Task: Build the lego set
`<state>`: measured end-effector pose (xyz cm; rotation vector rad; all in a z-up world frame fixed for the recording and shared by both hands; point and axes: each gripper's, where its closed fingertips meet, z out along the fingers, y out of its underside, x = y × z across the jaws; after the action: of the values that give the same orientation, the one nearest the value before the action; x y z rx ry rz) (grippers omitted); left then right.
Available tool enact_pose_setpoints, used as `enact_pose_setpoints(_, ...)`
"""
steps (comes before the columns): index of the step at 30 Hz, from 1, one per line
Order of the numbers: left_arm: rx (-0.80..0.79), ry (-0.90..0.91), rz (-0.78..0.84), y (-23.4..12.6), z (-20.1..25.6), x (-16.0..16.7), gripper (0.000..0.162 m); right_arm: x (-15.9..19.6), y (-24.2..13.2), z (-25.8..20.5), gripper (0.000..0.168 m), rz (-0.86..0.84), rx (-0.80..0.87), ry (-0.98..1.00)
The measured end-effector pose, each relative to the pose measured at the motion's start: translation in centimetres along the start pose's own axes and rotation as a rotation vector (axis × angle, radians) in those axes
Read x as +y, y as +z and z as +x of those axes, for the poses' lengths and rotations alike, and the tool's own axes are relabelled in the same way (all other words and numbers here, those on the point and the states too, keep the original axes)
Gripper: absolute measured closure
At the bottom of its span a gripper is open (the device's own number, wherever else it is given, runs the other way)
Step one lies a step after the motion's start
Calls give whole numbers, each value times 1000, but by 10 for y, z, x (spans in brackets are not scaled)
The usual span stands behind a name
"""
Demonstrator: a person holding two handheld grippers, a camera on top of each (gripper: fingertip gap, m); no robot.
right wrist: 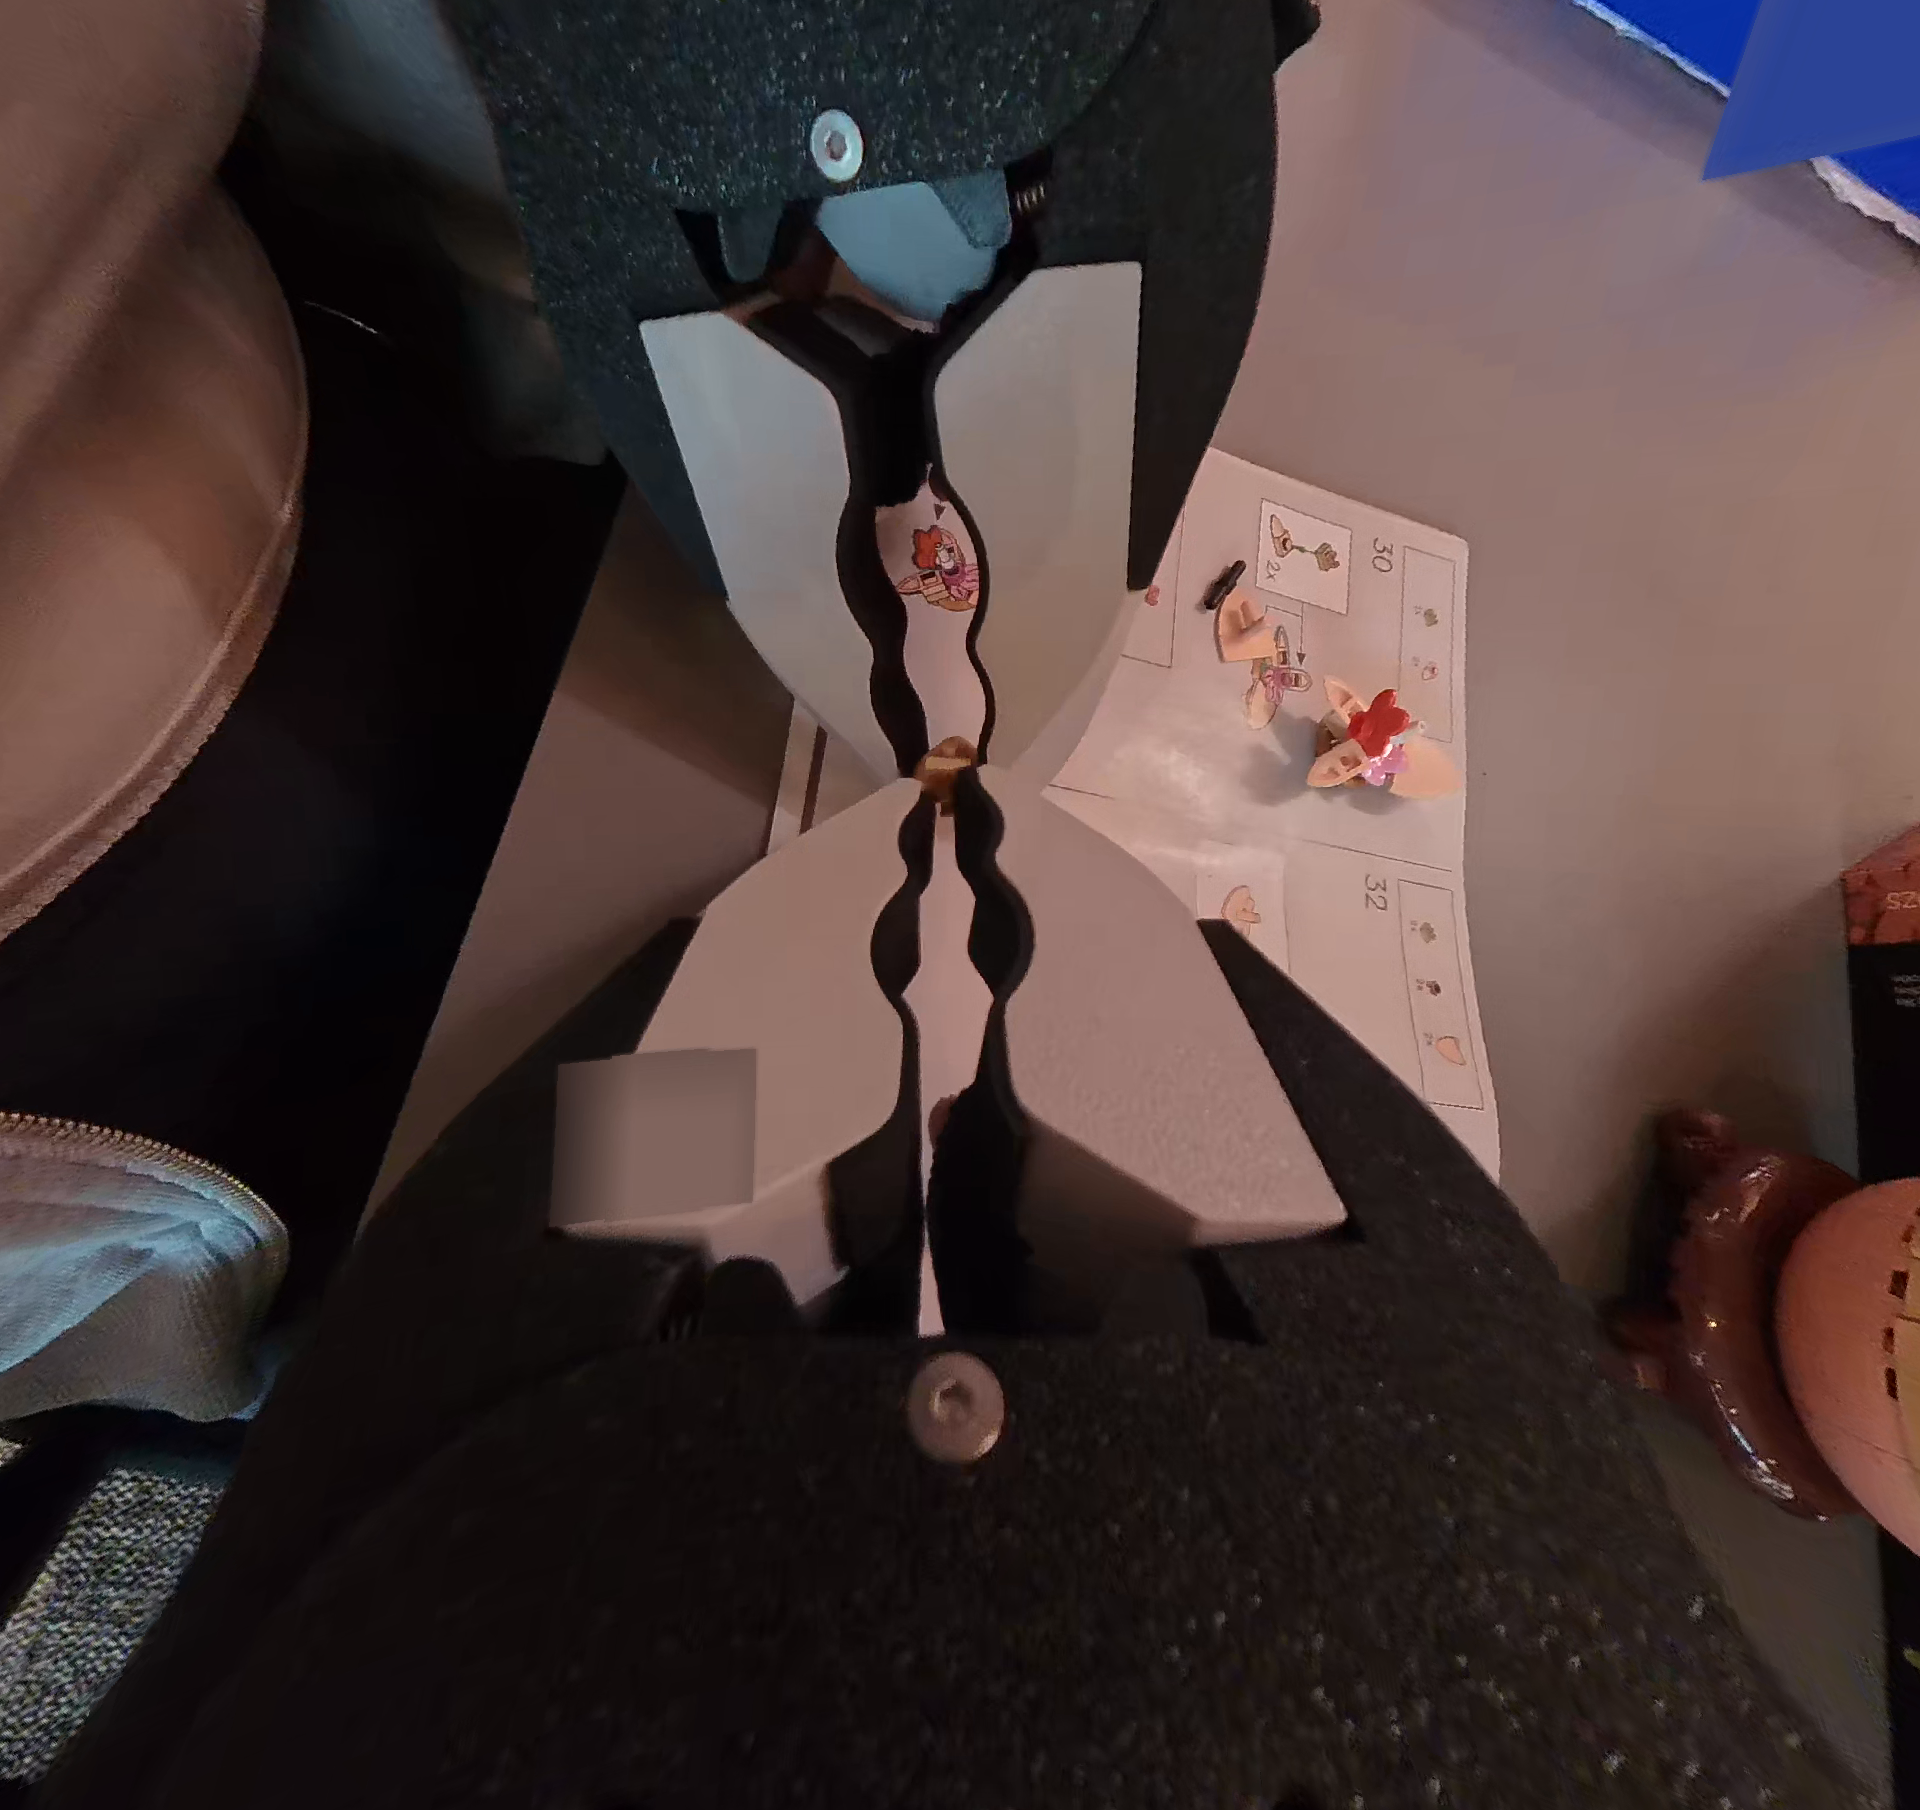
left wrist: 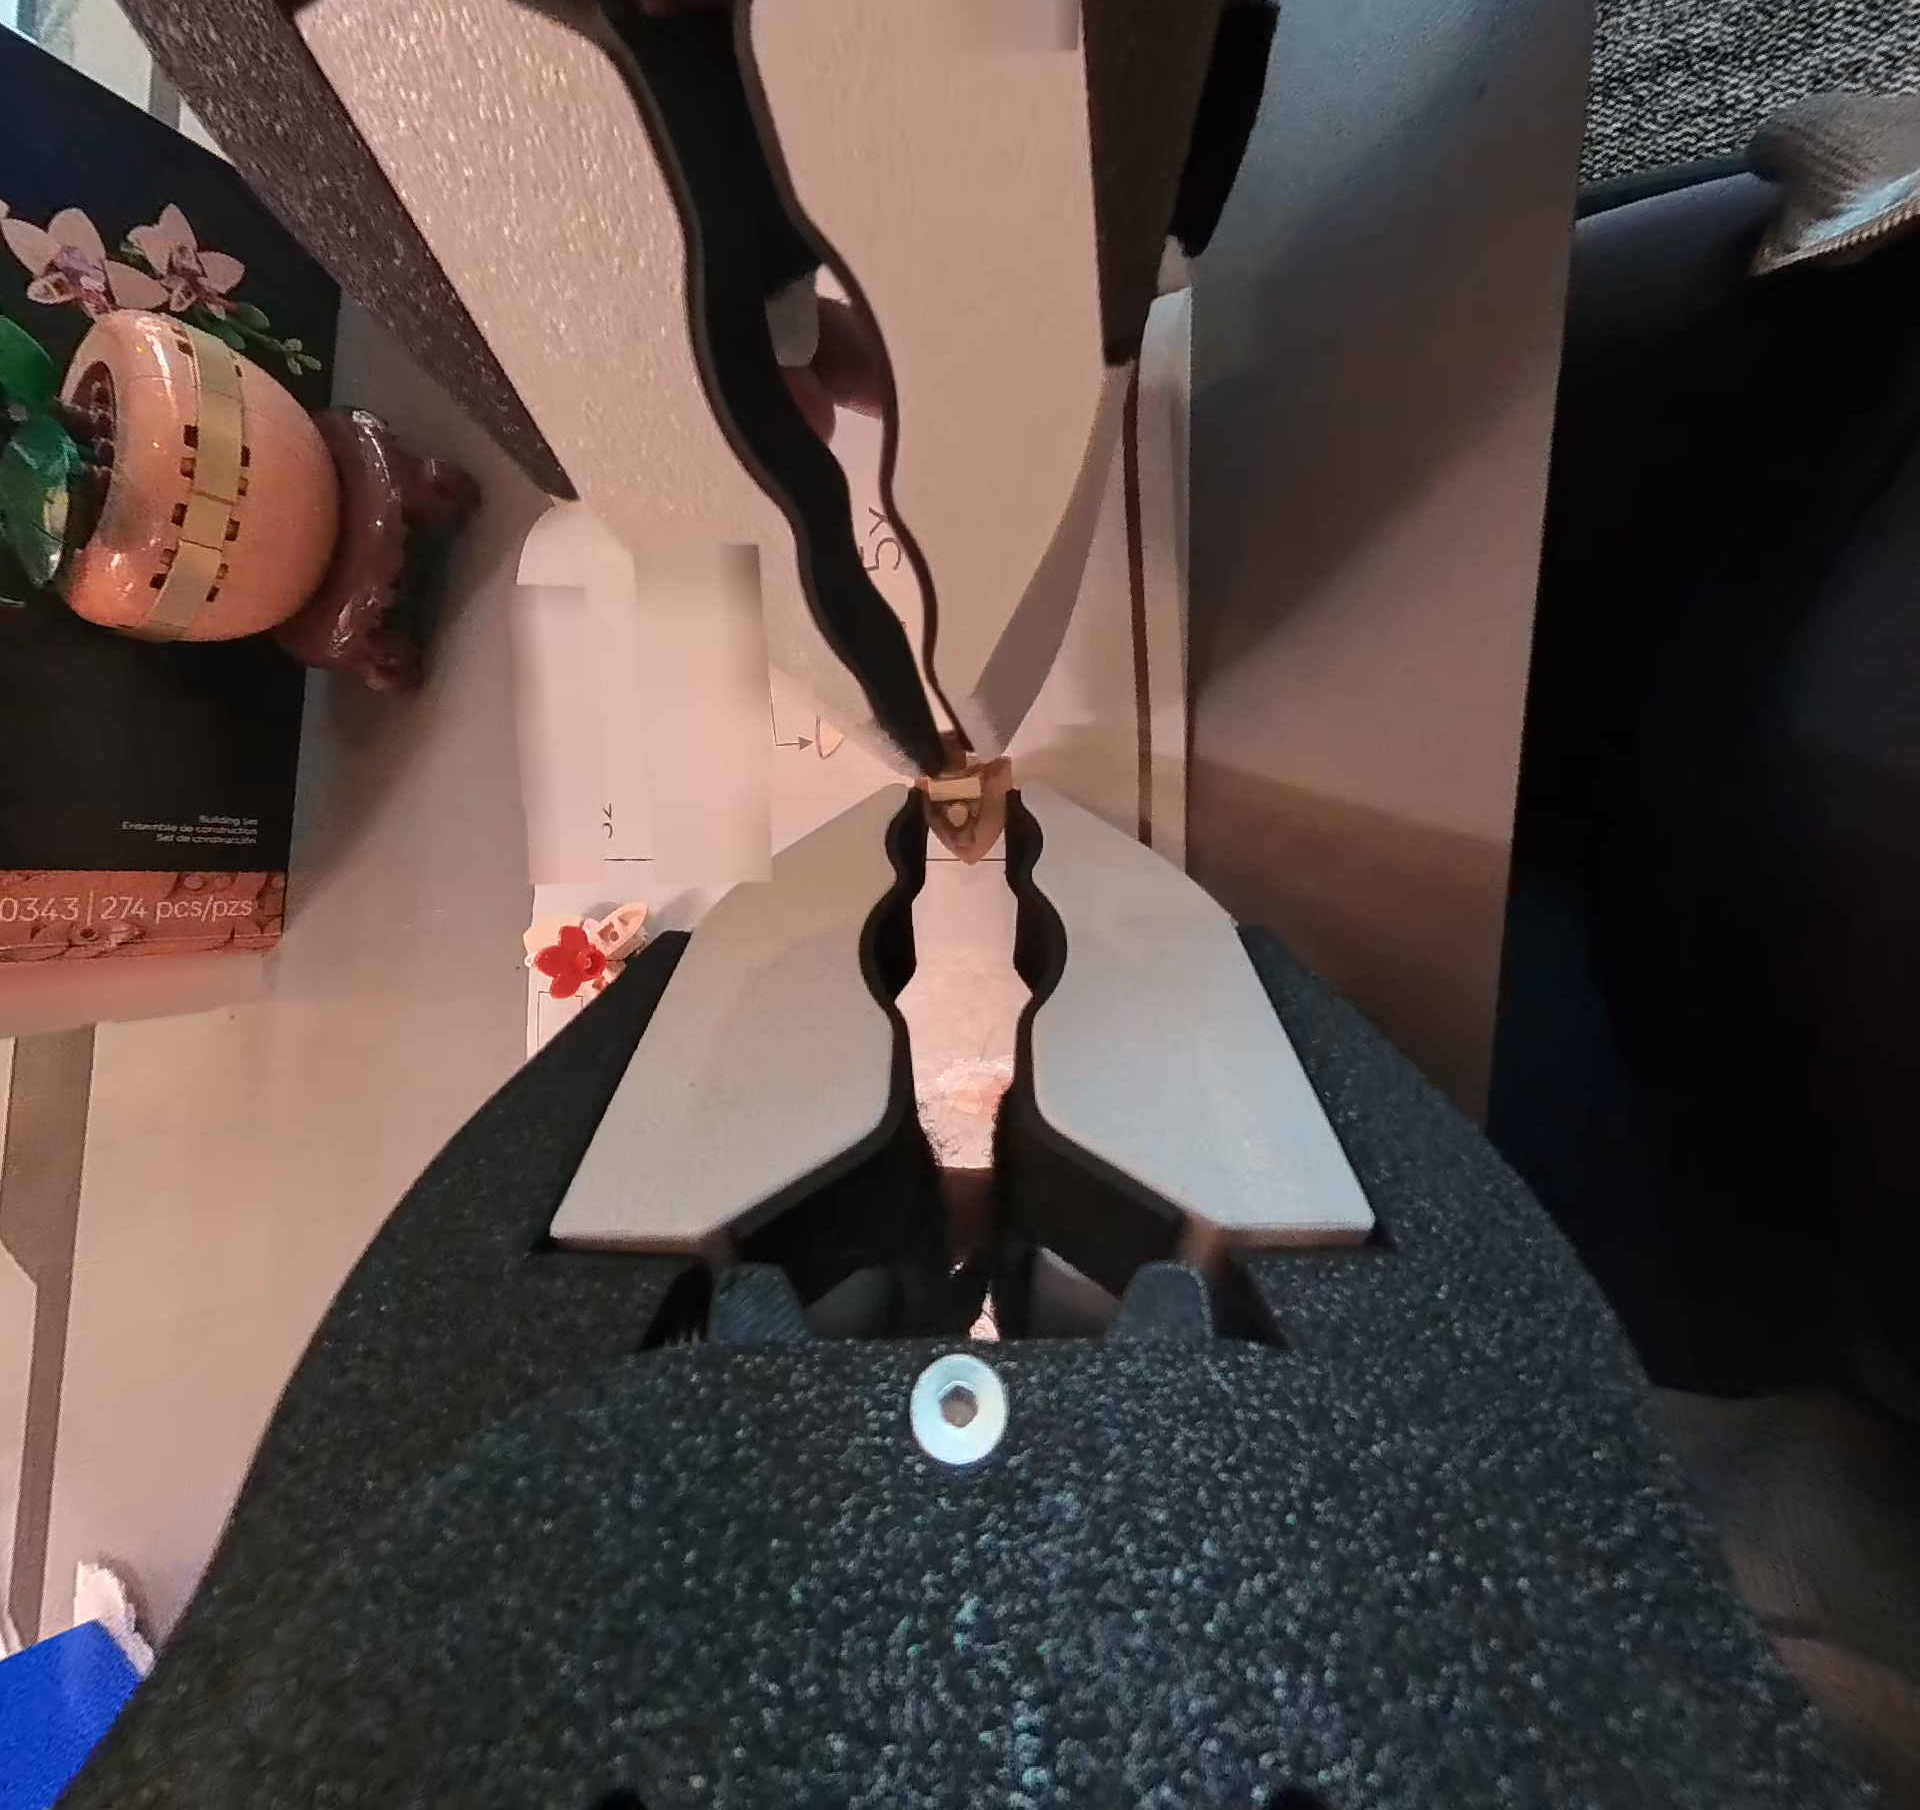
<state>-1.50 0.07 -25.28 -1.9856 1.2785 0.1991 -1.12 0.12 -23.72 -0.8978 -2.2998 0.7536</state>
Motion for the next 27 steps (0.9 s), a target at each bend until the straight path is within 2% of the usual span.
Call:
enact_pose_setpoints(5,-23,-23,-15,0,-1,0,148,0,-1,1,166,34,6,105)
enact_pose_setpoints(11,-90,-10,-68,0,-2,0,148,1,-4,0,167,65,56,373)
enact_pose_setpoints(15,-122,-2,-99,0,-3,0,148,5,-6,-2,167,96,78,638)
enact_pose_setpoints(27,-202,77,-173,-2,-3,0,149,5,-8,-6,168,220,86,1101)
